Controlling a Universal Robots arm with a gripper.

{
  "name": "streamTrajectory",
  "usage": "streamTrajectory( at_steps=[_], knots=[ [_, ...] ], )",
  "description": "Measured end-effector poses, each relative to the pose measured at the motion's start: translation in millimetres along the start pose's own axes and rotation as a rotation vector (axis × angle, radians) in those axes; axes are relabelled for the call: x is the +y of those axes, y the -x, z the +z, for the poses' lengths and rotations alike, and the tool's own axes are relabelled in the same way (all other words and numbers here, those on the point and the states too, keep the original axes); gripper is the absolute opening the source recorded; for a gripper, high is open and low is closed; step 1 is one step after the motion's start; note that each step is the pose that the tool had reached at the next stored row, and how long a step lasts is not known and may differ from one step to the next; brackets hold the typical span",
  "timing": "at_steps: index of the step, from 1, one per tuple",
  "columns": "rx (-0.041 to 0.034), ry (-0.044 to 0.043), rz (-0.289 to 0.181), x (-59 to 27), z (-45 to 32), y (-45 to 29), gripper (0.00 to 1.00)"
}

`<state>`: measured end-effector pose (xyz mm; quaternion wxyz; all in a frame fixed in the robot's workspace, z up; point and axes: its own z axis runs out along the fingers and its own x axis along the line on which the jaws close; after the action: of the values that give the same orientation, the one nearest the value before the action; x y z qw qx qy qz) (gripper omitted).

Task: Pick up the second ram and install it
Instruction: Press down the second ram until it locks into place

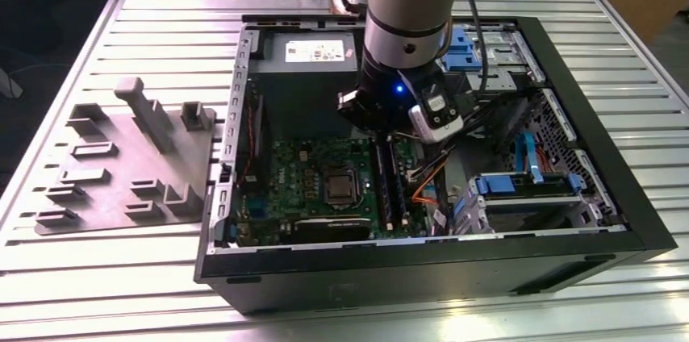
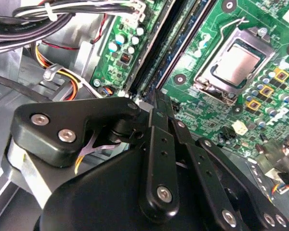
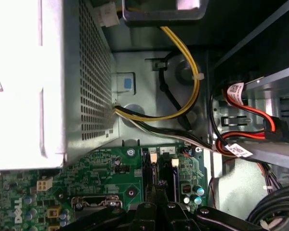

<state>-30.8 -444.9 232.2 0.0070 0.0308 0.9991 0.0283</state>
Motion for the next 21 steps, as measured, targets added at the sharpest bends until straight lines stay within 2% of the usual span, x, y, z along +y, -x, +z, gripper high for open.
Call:
streamTrajectory(
  at_steps=[5, 10, 21],
  knots=[
    [0.0001, 0.0002, 0.000, 3.6, 2.7, -0.3, 0.10],
    [0.0001, 0.0003, 0.000, 5.4, 8.5, -0.5, 0.10],
    [0.0001, 0.0001, 0.000, 5.6, 11.6, -0.6, 0.10]
  ],
)
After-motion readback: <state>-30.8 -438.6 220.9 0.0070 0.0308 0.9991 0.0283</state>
